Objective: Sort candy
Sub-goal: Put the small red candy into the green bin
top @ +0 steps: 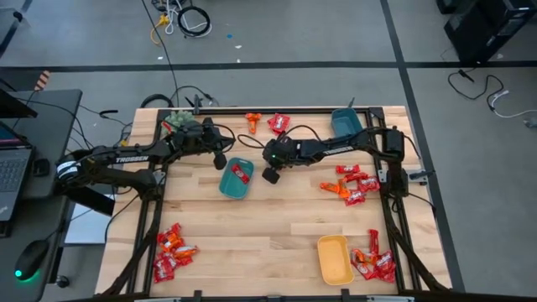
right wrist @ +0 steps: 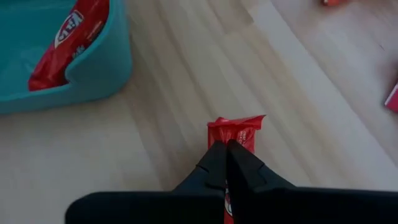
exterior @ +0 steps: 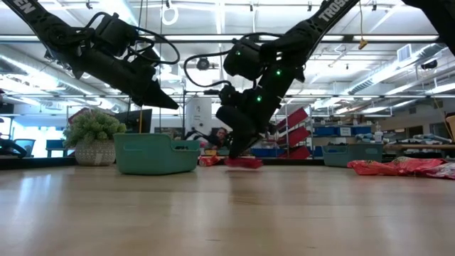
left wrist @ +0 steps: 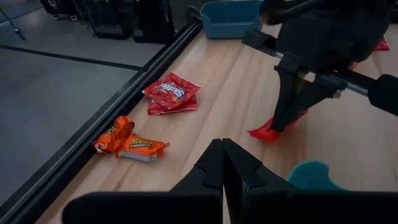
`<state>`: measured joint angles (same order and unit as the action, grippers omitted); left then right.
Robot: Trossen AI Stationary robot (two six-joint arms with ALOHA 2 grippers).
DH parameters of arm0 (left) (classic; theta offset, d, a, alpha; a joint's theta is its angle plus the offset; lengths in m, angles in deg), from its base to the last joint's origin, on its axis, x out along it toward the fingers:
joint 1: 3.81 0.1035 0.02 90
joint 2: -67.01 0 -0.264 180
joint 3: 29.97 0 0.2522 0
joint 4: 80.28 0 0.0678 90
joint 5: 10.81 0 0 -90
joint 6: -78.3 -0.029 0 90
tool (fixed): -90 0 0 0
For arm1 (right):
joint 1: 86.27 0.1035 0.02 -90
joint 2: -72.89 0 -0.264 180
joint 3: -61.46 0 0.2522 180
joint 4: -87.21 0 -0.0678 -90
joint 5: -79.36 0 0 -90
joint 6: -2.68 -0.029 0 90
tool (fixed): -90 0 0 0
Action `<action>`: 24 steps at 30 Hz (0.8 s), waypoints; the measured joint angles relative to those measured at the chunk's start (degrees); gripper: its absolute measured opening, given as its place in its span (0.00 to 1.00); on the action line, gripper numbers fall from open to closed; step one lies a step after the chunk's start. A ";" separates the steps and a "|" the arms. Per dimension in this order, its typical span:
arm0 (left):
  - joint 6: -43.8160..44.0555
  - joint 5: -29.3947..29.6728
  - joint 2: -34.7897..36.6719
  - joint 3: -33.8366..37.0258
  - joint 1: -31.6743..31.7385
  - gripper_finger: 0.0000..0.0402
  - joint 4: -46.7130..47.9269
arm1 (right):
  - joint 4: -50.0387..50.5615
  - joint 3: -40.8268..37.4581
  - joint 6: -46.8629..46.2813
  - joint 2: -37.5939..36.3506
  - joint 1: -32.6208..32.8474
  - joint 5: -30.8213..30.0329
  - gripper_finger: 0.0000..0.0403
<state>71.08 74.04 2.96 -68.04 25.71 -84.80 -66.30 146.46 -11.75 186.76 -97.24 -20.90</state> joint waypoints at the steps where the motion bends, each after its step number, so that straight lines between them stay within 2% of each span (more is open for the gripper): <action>1: 0.00 0.00 0.00 0.00 -0.02 0.00 -0.04 | -0.17 0.00 0.34 -0.11 0.19 0.00 0.00; 7: 0.03 2.03 0.00 0.00 0.00 0.00 -0.54 | -0.33 1.01 2.48 -2.64 2.09 0.09 0.00; 14: 0.02 2.08 1.40 0.00 0.04 0.00 -0.46 | -1.62 6.90 6.81 -5.34 5.74 0.07 0.00; 18: 0.02 2.05 4.90 0.00 0.09 0.00 0.05 | -4.96 11.89 6.67 -3.27 7.47 1.81 0.00; 24: 0.02 2.58 11.10 0.00 0.10 0.00 1.52 | -6.29 18.74 0.07 2.60 8.46 2.54 0.00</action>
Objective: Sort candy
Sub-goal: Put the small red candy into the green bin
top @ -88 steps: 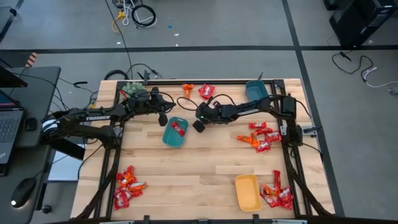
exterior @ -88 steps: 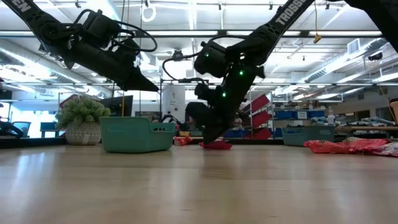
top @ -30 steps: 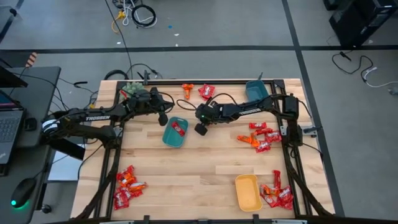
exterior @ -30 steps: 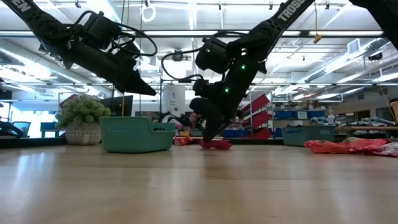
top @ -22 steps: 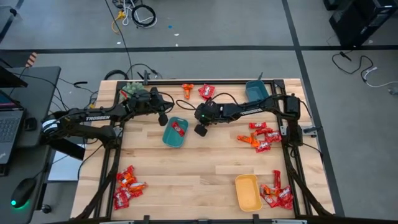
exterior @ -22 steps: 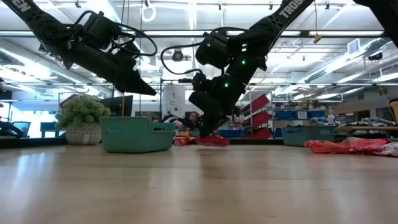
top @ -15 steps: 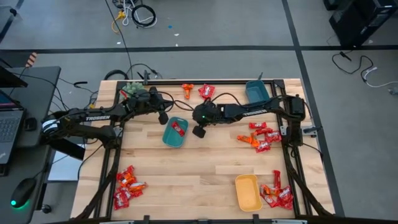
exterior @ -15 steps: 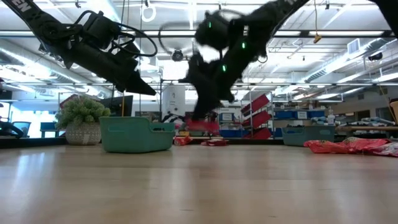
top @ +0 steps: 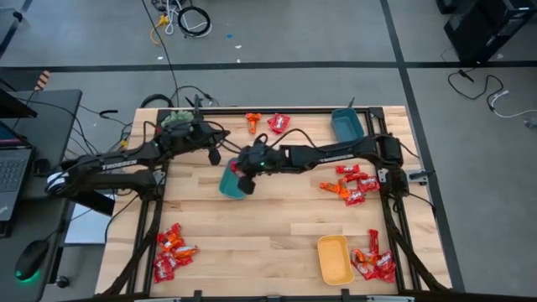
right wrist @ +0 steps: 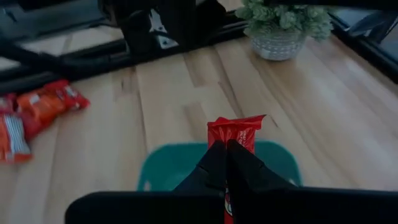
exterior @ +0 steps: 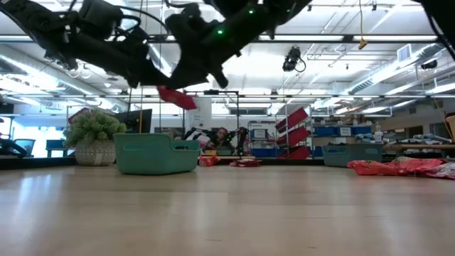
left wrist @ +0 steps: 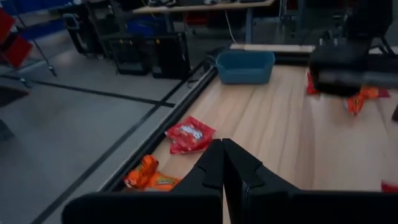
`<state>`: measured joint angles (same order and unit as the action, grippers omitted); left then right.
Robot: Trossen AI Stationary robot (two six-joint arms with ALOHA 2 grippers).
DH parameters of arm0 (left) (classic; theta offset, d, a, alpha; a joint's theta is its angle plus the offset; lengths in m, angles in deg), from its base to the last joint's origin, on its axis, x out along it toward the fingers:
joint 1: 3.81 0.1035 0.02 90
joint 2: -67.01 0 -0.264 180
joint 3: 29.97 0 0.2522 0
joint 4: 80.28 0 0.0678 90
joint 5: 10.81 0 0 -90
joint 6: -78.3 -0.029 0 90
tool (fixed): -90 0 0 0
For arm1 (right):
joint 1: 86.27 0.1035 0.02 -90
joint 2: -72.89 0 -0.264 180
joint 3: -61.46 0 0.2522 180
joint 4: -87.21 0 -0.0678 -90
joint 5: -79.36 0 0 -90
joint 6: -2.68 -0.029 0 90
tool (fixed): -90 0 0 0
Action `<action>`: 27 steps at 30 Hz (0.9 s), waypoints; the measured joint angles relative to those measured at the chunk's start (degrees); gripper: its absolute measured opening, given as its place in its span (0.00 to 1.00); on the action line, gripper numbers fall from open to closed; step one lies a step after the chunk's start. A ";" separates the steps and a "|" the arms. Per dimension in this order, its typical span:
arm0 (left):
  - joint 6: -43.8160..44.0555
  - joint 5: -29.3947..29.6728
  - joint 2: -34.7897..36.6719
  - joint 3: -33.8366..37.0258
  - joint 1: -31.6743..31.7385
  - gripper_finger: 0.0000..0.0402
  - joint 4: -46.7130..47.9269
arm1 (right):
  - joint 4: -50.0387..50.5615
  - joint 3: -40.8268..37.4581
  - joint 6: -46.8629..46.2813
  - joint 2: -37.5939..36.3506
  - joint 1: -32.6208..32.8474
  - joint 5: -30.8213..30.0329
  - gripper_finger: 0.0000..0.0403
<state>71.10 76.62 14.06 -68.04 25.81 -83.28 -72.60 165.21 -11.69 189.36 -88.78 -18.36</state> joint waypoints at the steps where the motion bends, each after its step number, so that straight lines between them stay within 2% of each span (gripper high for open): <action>1: 0.02 0.36 0.97 0.00 0.01 0.00 0.56 | -0.42 0.74 -1.04 0.87 0.09 0.00 0.00; 6: -0.09 2.96 4.17 0.00 0.01 0.00 2.47 | -0.82 2.55 -5.42 6.05 0.17 -0.07 0.00; 15: -0.70 3.02 4.66 0.00 0.01 0.00 5.28 | -1.37 3.77 -8.42 12.01 0.22 1.59 0.03; 18: -1.66 3.04 4.64 0.00 0.01 0.00 6.77 | -1.59 3.79 -7.53 11.90 0.12 1.83 0.09; 23: -1.71 3.02 4.64 0.00 0.01 0.00 7.73 | -0.85 3.79 -4.01 10.44 -0.06 1.86 0.26; 25: -1.75 3.02 4.66 0.00 0.01 0.00 7.99 | 0.63 3.79 -0.09 8.99 -0.28 3.62 0.31; 27: -1.97 2.98 4.66 0.00 -0.01 0.00 8.53 | 3.15 3.77 4.64 7.13 -0.36 5.42 0.33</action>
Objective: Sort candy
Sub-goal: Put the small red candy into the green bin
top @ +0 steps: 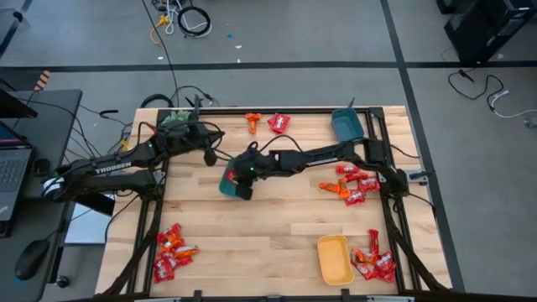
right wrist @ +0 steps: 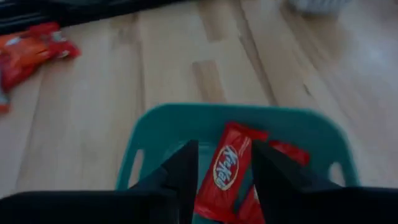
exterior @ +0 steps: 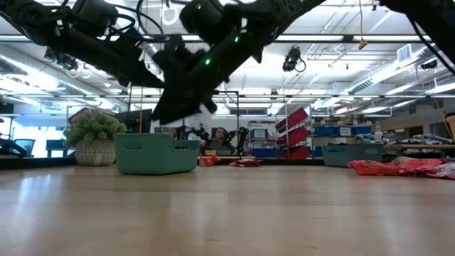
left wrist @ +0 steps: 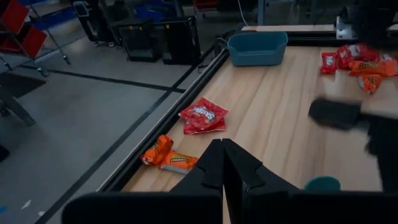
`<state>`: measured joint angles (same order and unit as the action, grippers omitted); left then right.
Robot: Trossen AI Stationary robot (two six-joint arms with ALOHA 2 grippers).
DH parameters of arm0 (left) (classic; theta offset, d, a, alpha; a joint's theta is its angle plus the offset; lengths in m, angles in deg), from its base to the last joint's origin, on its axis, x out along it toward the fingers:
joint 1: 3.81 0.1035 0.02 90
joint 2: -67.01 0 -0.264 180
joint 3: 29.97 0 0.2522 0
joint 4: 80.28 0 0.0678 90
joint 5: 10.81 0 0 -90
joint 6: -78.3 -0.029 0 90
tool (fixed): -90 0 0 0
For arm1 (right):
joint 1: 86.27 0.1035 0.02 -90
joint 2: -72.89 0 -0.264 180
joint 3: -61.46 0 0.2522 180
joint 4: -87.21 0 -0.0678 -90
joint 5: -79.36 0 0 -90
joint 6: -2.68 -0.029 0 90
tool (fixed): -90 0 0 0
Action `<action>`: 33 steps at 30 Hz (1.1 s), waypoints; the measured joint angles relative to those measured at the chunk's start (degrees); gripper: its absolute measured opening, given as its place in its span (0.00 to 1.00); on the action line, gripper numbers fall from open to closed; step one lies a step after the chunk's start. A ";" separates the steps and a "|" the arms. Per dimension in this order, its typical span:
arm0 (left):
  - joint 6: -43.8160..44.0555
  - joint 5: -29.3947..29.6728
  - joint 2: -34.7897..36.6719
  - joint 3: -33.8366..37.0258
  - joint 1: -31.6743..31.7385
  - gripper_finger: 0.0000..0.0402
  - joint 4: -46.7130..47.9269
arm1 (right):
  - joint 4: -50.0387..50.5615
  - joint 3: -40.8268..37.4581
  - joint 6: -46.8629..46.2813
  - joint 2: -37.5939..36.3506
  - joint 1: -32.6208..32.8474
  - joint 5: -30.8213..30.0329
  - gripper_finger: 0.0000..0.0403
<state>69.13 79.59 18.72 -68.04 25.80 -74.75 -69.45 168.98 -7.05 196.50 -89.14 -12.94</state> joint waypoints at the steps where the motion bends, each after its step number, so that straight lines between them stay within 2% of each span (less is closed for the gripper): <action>1: -0.33 -0.28 0.00 -0.10 0.00 0.00 0.66 | 1.53 0.00 2.51 -1.18 0.07 -0.01 0.32; 3: -0.91 -1.29 -0.01 -0.65 -0.06 0.00 2.91 | 4.65 0.08 7.55 -3.72 0.48 -1.07 0.24; 6: -1.00 -3.06 0.02 -1.48 -0.18 0.00 5.83 | 11.87 0.10 12.68 -6.93 0.66 -1.86 0.06; 9: -1.05 -3.78 0.00 -1.55 -0.60 0.00 7.35 | 17.55 -2.33 13.09 -9.40 -0.28 -1.87 0.03; 12: -1.05 -3.90 0.00 -1.55 -1.24 0.00 7.28 | 19.62 -8.34 11.69 -12.88 -1.22 -2.17 0.01; 20: 0.78 -4.09 0.00 -0.89 -1.29 0.00 6.95 | 22.94 -29.63 2.62 -30.25 -1.02 -1.11 0.00; 25: 1.34 -4.09 -0.02 -0.44 -1.29 0.00 6.33 | 31.12 -38.29 -4.26 -42.42 0.35 -1.02 0.02; 29: 2.15 -4.11 -0.02 -0.42 -1.29 0.00 6.11 | 41.60 -42.20 -8.67 -49.02 0.40 -1.56 0.09; 33: 2.21 -4.11 -0.02 -0.42 -1.29 0.00 6.06 | 50.03 -45.51 -9.62 -52.10 -0.18 -1.53 0.23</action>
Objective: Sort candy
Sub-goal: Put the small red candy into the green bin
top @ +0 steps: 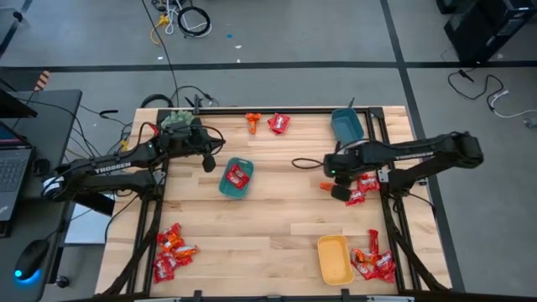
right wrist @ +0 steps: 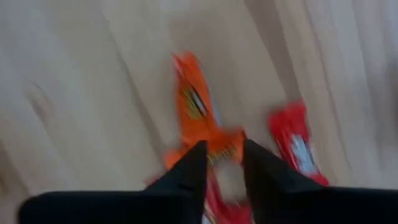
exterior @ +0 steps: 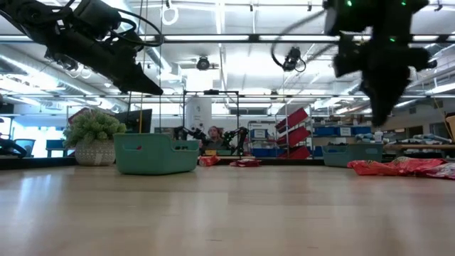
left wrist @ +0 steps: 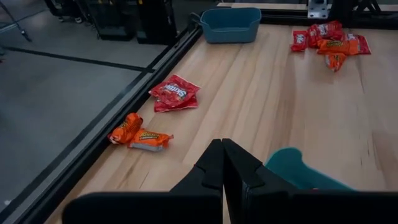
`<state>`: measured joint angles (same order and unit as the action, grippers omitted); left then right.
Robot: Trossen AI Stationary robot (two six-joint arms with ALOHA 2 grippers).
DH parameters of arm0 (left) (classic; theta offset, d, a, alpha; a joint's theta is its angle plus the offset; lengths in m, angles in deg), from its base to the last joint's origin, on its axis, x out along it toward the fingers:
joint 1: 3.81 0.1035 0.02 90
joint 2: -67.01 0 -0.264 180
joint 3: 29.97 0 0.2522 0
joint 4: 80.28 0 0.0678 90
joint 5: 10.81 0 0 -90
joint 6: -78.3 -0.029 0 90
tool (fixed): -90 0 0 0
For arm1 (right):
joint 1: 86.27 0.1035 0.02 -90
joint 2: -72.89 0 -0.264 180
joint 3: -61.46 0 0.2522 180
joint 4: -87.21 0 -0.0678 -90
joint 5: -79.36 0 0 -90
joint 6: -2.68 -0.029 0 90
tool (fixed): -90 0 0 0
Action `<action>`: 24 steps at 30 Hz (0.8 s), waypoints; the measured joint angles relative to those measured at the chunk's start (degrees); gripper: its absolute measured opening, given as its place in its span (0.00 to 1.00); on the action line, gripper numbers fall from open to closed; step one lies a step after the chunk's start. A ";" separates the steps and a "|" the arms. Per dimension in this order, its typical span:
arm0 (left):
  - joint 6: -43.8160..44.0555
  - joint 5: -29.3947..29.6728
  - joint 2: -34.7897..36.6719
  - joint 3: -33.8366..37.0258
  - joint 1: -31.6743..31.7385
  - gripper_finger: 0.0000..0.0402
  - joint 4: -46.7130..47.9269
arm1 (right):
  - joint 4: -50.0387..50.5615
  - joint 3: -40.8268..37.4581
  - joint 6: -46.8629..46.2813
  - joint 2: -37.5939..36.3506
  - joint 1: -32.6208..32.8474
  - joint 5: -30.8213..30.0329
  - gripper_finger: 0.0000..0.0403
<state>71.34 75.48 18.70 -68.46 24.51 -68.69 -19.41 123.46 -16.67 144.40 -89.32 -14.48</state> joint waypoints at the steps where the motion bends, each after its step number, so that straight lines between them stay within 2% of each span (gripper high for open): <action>1: 0.09 0.00 0.00 0.00 0.00 0.00 0.01 | 1.20 -0.80 0.03 -0.36 -0.48 -0.04 0.27; 7: 0.13 0.00 0.00 0.00 0.00 0.00 -0.08 | 2.47 -5.03 4.98 -0.48 -4.73 -0.90 0.53; 11: 0.12 0.01 0.00 0.00 0.00 0.00 0.09 | 1.92 -6.79 8.24 -0.40 -9.22 -1.47 0.63; 17: -0.10 0.02 0.00 0.02 0.00 0.00 0.31 | -0.20 -6.43 8.78 0.79 -16.02 -1.46 0.65; 21: -0.11 0.02 0.00 0.02 0.00 0.00 0.39 | -5.27 -6.18 14.34 3.17 -17.86 -0.87 0.63; 24: -0.09 0.02 0.00 0.02 0.00 0.00 0.74 | -5.33 -6.09 17.23 6.29 -18.54 -0.01 0.61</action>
<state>71.25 75.50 18.70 -68.44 24.51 -67.95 -24.74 117.37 0.56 150.68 -107.86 -14.49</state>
